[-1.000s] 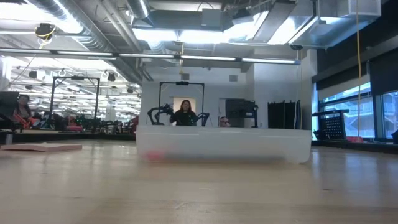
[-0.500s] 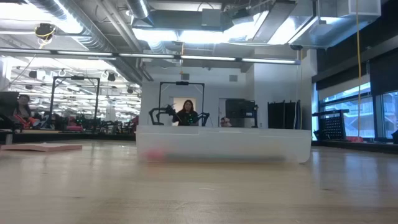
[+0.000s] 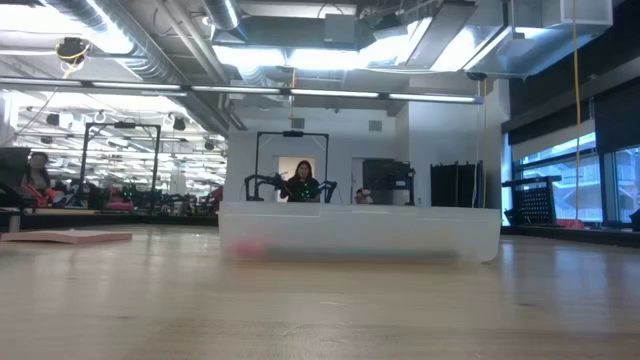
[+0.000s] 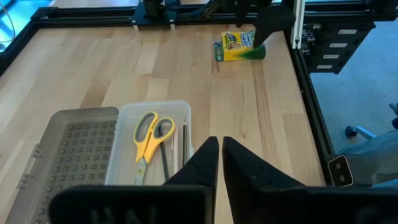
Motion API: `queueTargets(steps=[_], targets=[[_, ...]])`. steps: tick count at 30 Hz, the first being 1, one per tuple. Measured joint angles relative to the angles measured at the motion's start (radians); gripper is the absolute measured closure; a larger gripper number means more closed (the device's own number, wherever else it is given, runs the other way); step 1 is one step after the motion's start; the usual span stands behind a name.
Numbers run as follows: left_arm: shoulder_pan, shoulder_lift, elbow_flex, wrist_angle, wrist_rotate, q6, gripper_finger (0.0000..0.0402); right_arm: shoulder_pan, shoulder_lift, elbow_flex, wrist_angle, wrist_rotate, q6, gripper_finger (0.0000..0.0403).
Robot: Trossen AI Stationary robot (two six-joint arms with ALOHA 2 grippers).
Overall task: Pack school essentials
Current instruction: Put the yellow crayon box into the black supply box
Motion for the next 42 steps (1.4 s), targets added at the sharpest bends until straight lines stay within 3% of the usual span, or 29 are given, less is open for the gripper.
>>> queueTargets(steps=[13, 28, 42], targets=[[0.000, 0.000, 0.000, 0.000, 0.000, 0.000, 0.0401, 0.002, 0.028, 0.000, -0.009, -0.005, 0.001, 0.0003], [0.000, 0.000, 0.000, 0.000, 0.000, 0.000, 0.0378, 0.002, 0.082, 0.000, 0.005, -0.006, 0.000, 0.0003], [0.000, 0.000, 0.000, 0.000, 0.000, 0.000, 0.0395, 0.002, 0.112, 0.000, 0.023, 0.028, -0.114, 0.0003]])
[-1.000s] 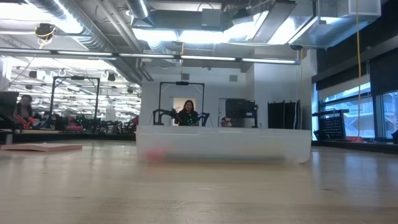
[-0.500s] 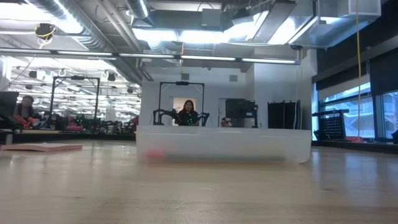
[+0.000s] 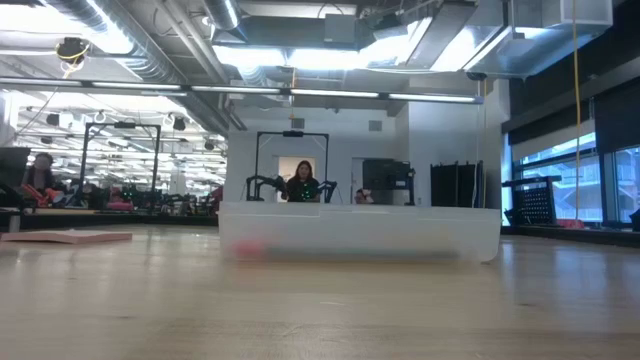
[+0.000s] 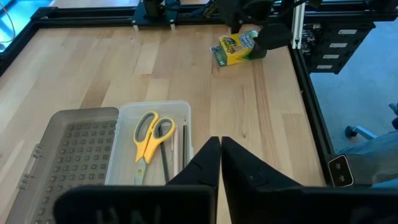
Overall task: Pack school essentials
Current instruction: Put the yellow crayon box into the black supply box
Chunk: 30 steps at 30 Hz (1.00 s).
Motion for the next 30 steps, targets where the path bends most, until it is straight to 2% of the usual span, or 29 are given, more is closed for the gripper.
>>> queueTargets(steps=[7, 15, 23, 30], targets=[[0.000, 0.000, 0.000, 0.000, 0.000, 0.000, 0.0401, 0.000, 0.000, 0.000, 0.000, 0.029, -0.044, 0.0003], [0.000, 0.000, 0.000, 0.000, 0.000, 0.000, 0.0386, 0.000, 0.000, 0.000, -0.001, 0.029, -0.047, 0.0007], [0.000, 0.000, 0.000, 0.000, 0.000, 0.000, 0.0378, 0.000, 0.000, 0.000, -0.002, 0.037, -0.047, 0.0045], [0.000, 0.000, 0.000, 0.000, 0.000, 0.000, 0.0387, -0.001, 0.000, 0.000, -0.002, 0.069, -0.052, 0.0067]])
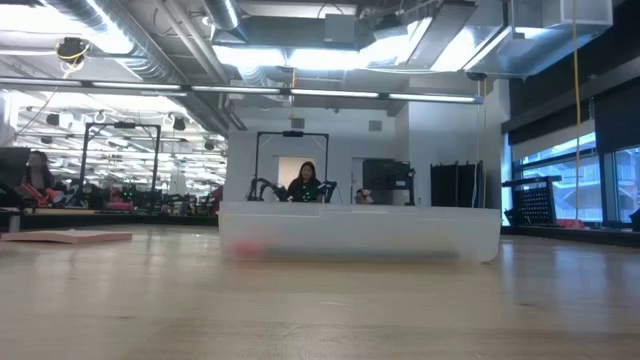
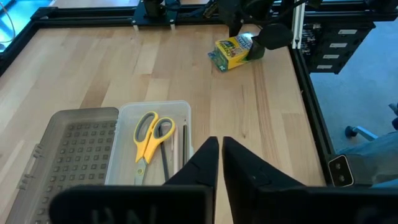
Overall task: Pack school essentials
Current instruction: Put the yellow crayon box into the black supply box
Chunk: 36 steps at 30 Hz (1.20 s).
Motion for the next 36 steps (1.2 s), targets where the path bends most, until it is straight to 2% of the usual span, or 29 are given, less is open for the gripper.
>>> queueTargets(steps=[9, 14, 17, 23, 30, 36], targets=[[0.000, 0.000, 0.000, 0.000, 0.000, 0.000, 0.0398, -0.039, 0.000, 0.025, -0.046, 0.043, -0.116, 0.0076], [0.000, 0.000, 0.000, 0.000, 0.000, 0.000, 0.0401, -0.095, -0.002, 0.079, -0.104, 0.116, -0.241, 0.0076], [0.000, 0.000, 0.000, 0.000, 0.000, 0.000, 0.0395, -0.145, -0.004, 0.125, -0.145, 0.127, -0.362, 0.0076], [0.000, 0.000, 0.000, 0.000, 0.000, 0.000, 0.0384, -0.249, -0.004, 0.245, -0.224, 0.230, -0.641, 0.0076], [0.000, 0.000, 0.000, 0.000, 0.000, 0.000, 0.0378, -0.370, -0.004, 0.365, -0.213, 0.349, -1.019, 0.0076], [0.000, 0.000, 0.000, 0.000, 0.000, 0.000, 0.0380, -0.463, -0.005, 0.377, -0.121, 0.365, -1.319, 0.0076]])
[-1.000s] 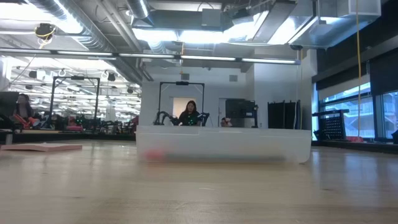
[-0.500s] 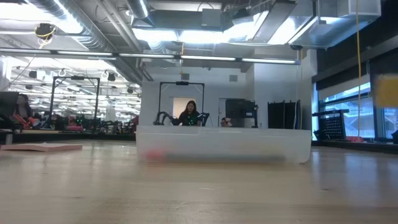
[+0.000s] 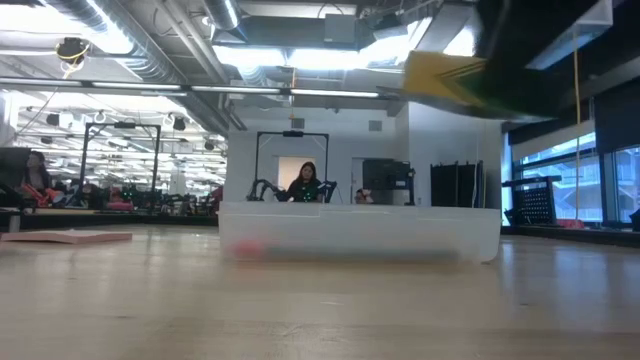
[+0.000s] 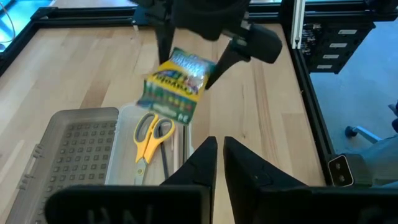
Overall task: Pack school essentials
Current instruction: Put the yellow crayon box into the black supply box
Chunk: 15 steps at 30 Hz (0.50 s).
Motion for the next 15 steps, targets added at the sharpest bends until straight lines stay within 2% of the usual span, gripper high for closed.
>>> queueTargets(steps=[9, 15], targets=[[-0.001, 0.000, 0.000, 0.000, 0.000, -0.007, 0.0392, -0.104, 0.007, -0.001, 0.138, -0.018, -0.333, 0.0076], [-0.003, 0.000, 0.000, -0.010, -0.025, -0.028, 0.0398, -0.174, 0.048, -0.002, 0.150, -0.074, -0.457, 0.0076]])
